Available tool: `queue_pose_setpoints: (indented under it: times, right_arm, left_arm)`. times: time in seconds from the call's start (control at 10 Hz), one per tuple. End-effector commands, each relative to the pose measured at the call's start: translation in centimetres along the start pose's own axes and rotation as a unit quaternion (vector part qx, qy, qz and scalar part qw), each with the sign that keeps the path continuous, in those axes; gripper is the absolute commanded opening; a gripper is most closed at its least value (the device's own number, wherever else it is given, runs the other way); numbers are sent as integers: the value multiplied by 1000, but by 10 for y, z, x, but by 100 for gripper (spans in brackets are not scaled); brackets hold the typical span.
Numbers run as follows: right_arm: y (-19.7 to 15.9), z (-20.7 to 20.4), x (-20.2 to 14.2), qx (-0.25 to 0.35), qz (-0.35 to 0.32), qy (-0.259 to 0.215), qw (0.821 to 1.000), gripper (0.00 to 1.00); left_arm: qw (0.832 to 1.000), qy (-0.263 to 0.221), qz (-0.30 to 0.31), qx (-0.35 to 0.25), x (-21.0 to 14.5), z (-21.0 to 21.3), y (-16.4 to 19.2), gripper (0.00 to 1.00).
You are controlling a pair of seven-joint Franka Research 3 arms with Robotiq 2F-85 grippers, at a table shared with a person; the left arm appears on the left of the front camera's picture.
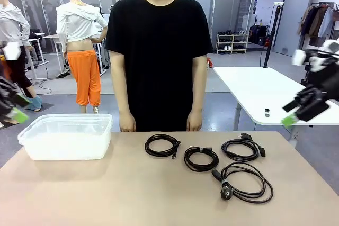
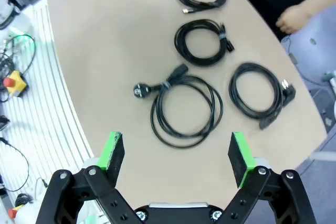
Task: Organize and store the cables.
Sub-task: Place the Power Cable into the Organizing box.
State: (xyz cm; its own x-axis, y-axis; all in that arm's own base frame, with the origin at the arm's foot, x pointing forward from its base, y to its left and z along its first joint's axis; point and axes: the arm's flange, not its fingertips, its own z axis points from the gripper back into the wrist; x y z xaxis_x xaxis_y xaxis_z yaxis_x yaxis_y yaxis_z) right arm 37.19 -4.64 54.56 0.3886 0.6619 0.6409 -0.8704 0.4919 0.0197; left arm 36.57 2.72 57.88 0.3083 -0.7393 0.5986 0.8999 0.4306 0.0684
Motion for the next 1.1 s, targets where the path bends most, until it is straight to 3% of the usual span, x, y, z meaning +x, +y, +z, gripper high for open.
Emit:
queue_pose_setpoints:
  times: [0.0,0.4,0.5,0.7,0.9,1.0]
  right_arm:
    - [13,15,-51,-6,-22,-29,999,100]
    - [39,59,-148,-59,-122,-84,987,100]
    - [44,64,-161,-65,-136,-92,984,100]
    - [47,69,-168,-75,-139,-116,981,100]
    - [43,61,-163,-79,-152,-119,978,100]
    - [30,89,-167,-78,-156,-102,979,100]
  left_arm:
    - [998,-62,21,-8,-53,20,1,100]
    - [989,-90,119,15,-159,36,-8,100]
    - [986,-74,144,27,-177,38,-12,100]
    - [981,-65,177,46,-195,38,-13,100]
    - [971,-78,212,74,-190,35,-4,100]
    - [981,-65,180,42,-206,42,-14,100]
